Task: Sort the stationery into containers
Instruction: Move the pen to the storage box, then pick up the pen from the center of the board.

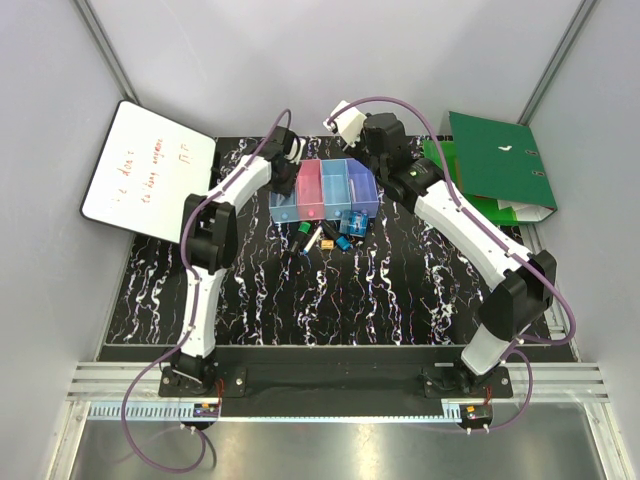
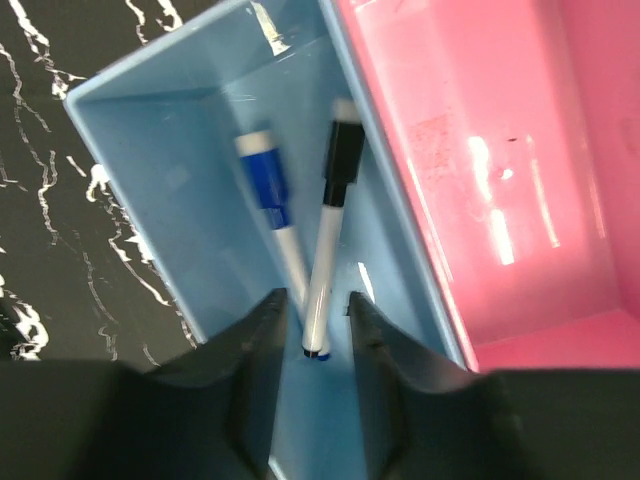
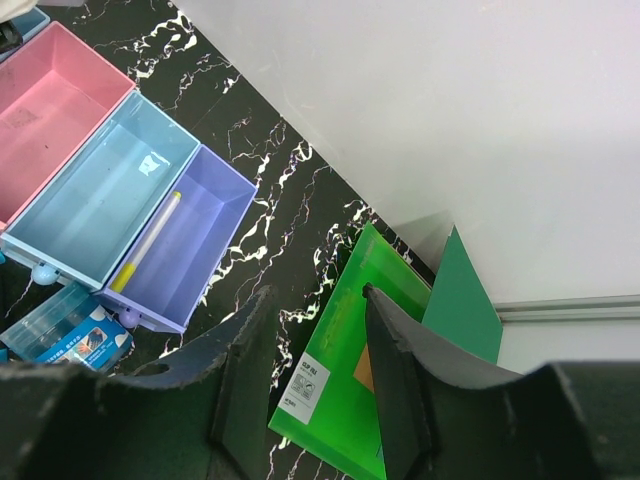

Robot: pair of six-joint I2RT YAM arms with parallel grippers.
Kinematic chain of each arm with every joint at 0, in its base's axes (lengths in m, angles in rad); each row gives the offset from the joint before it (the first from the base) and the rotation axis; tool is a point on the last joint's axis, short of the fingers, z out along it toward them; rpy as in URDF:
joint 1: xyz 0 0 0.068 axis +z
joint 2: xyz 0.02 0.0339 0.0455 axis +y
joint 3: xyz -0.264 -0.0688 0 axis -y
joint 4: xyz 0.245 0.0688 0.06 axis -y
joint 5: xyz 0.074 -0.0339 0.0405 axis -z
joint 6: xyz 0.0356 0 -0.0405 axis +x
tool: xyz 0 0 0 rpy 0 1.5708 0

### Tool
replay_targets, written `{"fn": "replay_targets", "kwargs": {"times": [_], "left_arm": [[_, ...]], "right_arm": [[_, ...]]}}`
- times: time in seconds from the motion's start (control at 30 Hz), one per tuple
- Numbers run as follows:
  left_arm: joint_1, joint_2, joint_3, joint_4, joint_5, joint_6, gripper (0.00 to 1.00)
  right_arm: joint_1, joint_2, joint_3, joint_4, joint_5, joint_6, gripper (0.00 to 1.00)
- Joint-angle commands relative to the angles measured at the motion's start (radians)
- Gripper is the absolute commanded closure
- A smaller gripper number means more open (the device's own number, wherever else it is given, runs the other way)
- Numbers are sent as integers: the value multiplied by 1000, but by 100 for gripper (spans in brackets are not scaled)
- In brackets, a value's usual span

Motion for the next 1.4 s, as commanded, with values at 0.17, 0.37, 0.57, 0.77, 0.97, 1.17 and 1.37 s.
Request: {"fn": "replay_targets", "kwargs": {"times": [0.17,0.37,0.57,0.77,0.97,1.17,1.37], "left_arm": [[-7,-51,50,11,37,-1,59],[-16,-113,66,11,105,3,58],[-42,-207,63,10,137,58,52],[-66,-353,-139,10,194,183,38],[-126,-443,-408,8,209,180,37],[-194,-427,-523,11,203,142,38],[-221,-376,-482,20,171,102,39]], "right_arm": [[11,-58,0,33,13,9,52],[12,-68,-20,31,13,12,52],[11,-93,-62,33,16,2,52],[11,-142,-152,1,-2,20,51],[11,-183,-188,1,4,11,52],[11,-206,-180,-1,11,0,51],[9,-223,-189,1,11,2,51]]}}
